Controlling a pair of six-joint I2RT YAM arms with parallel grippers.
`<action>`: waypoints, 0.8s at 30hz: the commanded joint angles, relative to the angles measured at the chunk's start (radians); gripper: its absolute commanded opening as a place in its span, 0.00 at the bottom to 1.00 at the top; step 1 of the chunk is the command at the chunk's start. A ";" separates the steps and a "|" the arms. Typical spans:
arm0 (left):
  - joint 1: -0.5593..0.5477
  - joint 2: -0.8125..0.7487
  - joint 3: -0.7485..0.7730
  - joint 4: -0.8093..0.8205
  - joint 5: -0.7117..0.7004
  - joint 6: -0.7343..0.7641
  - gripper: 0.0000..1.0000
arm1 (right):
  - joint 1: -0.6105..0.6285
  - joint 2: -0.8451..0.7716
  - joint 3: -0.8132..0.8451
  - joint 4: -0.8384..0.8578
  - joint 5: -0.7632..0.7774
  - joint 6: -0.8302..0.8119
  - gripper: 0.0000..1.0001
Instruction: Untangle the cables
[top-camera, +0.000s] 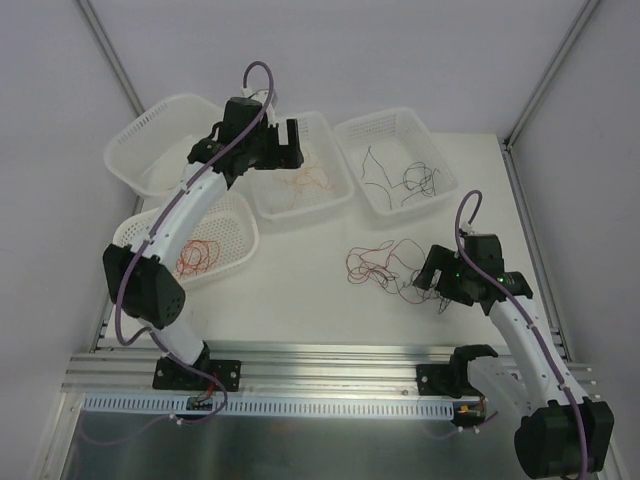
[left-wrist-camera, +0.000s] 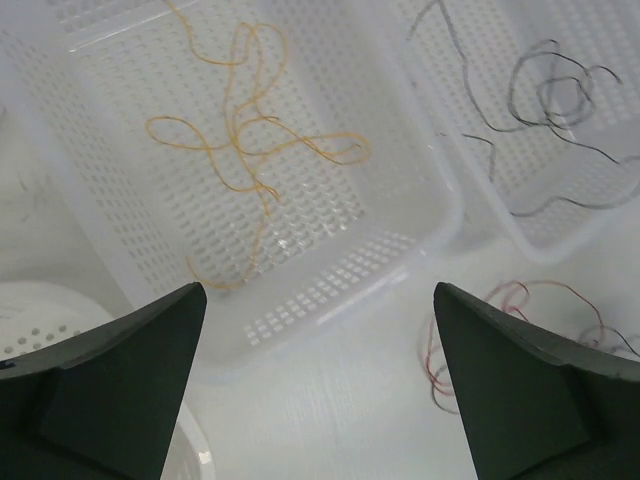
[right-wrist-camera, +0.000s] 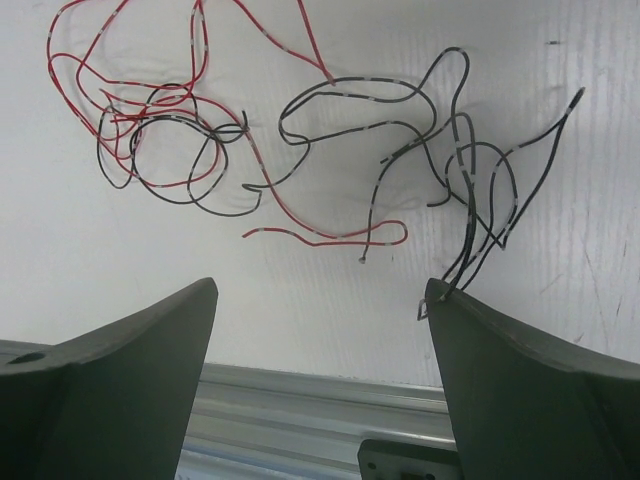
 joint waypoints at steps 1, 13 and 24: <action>-0.079 -0.188 -0.136 0.031 0.051 -0.018 0.99 | 0.032 0.021 0.056 0.032 0.034 -0.001 0.89; -0.355 -0.478 -0.581 0.037 0.012 -0.186 0.99 | 0.141 0.125 0.047 0.065 0.248 0.081 0.87; -0.463 -0.202 -0.416 0.057 -0.016 -0.047 0.96 | 0.143 0.092 0.049 0.027 0.315 0.085 0.86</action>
